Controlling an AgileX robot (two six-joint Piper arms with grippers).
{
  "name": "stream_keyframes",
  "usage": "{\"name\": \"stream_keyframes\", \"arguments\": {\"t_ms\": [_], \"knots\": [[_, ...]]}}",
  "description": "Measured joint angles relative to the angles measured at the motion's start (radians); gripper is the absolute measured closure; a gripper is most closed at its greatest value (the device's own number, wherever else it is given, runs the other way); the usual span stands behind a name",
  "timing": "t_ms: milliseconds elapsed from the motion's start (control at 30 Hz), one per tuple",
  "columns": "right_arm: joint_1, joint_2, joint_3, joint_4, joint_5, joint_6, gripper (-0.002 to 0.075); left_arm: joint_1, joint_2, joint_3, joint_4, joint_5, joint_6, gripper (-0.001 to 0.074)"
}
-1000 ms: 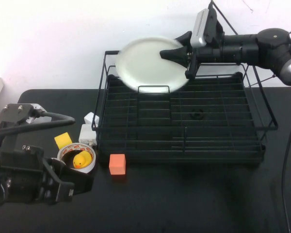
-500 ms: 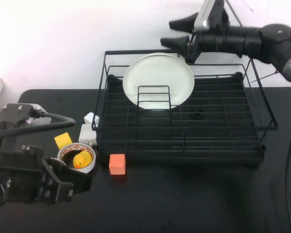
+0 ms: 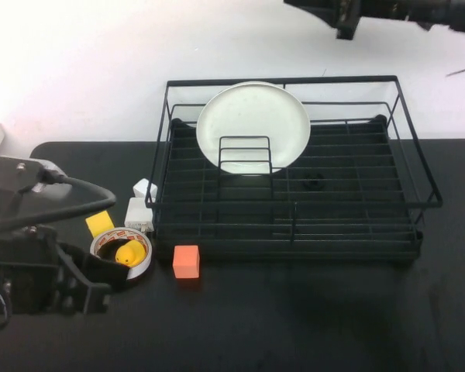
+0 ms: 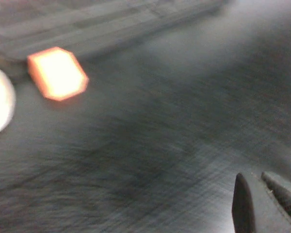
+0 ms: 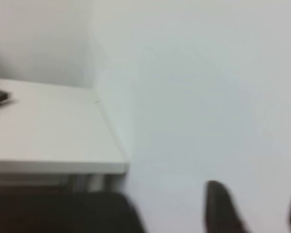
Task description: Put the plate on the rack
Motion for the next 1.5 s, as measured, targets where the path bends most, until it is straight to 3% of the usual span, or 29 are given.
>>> {"name": "stream_keyframes", "arguments": {"t_ms": [133, 267, 500, 767, 1067, 1367, 1500], "knots": [[-0.023, -0.072, 0.0, -0.131, 0.113, 0.141, 0.0637, 0.0, -0.088, 0.039, 0.157, -0.141, -0.108, 0.0735], [-0.044, -0.162, 0.0, -0.24, 0.164, 0.299, 0.0706, 0.0, -0.237, 0.092, 0.238, -0.163, -0.156, 0.0735], [-0.047, -0.347, -0.002, -0.295, 0.166, 0.447, 0.0718, 0.0, -0.561, 0.253, 0.256, -0.184, -0.231, 0.0735], [0.089, -0.529, -0.01, -0.575, 0.166, 0.592, 0.0718, 0.0, -0.792, 0.45, 0.256, -0.387, -0.313, 0.0735], [0.197, -0.673, -0.011, -0.62, 0.166, 0.606, 0.0718, 0.0, -0.832, 0.537, 0.256, -0.395, -0.326, 0.0736], [0.206, -0.746, -0.011, -0.712, 0.166, 0.684, 0.0718, 0.0, -0.832, 0.538, 0.244, -0.228, -0.33, 0.0736], [0.206, -0.835, 0.03, -0.771, 0.166, 0.71, 0.0718, 0.0, -0.832, 0.538, 0.174, -0.281, -0.429, 0.0736]]}}
